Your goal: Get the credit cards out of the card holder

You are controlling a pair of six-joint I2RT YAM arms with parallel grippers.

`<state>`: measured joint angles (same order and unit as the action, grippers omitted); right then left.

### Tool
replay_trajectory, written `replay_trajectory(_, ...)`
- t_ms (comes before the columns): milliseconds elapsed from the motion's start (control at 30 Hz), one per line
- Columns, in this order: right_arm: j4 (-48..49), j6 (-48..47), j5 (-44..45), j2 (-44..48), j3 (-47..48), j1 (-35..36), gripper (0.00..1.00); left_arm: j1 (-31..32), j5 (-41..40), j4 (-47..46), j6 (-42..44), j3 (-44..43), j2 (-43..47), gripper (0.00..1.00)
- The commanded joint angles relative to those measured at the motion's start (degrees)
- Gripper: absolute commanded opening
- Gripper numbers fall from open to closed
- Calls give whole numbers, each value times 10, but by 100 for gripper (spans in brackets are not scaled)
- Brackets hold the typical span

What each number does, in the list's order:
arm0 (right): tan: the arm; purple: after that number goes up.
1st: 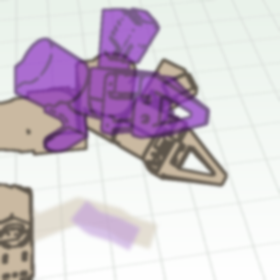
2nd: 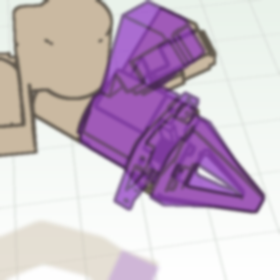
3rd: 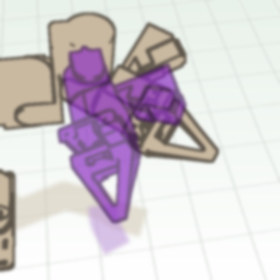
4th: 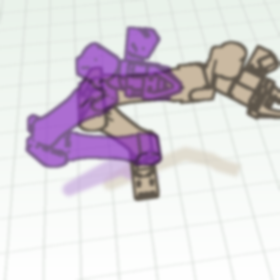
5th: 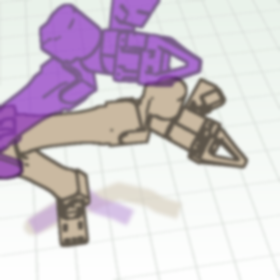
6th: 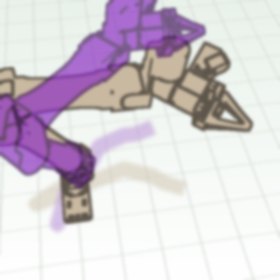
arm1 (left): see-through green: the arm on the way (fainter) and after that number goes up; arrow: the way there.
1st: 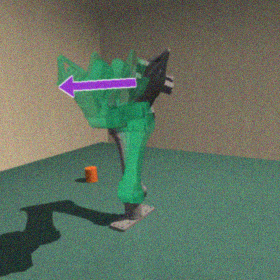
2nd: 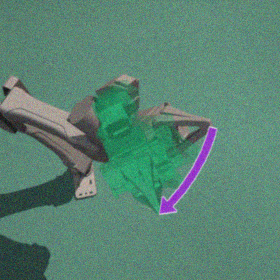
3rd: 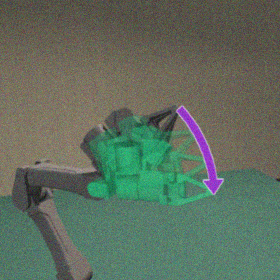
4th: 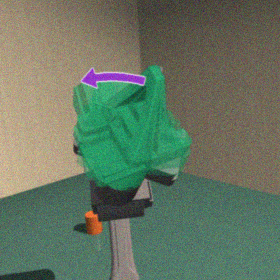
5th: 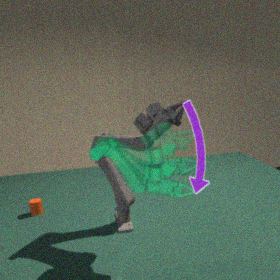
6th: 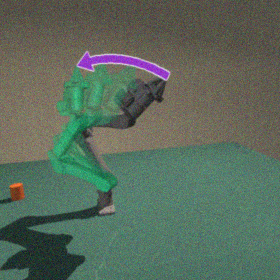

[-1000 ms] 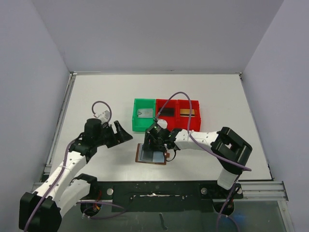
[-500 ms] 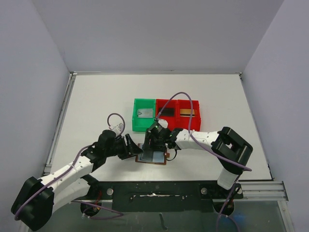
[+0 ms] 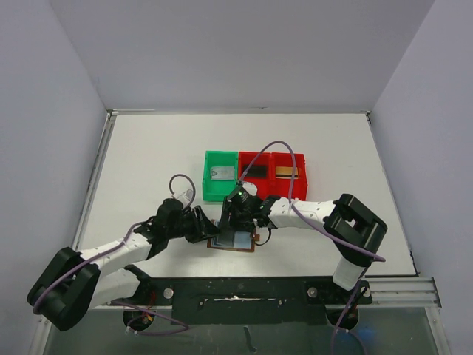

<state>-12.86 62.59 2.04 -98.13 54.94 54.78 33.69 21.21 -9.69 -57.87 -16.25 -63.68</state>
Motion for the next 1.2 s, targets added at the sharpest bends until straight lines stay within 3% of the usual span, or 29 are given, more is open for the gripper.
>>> replay_trajectory(0, 11, 1, -5, 2, -8, -2, 59, 6, 9, -65, 1, -1, -22, 36)
replay_trajectory(300, 12, -6, -11, 2, -4, -5, 59, 12, 24, -98, 3, 3, -66, 29)
replay_trajectory(467, 16, -13, -17, 6, 0, -7, 60, 15, 35, -107, 3, 0, -79, 19)
replay_trajectory(933, -5, -41, -10, 58, 15, -11, 71, 16, 35, -109, 0, -6, -74, 21)
replay_trajectory(1167, -64, -19, 62, 116, -4, -11, 73, 16, 41, -107, 4, -16, -74, 26)
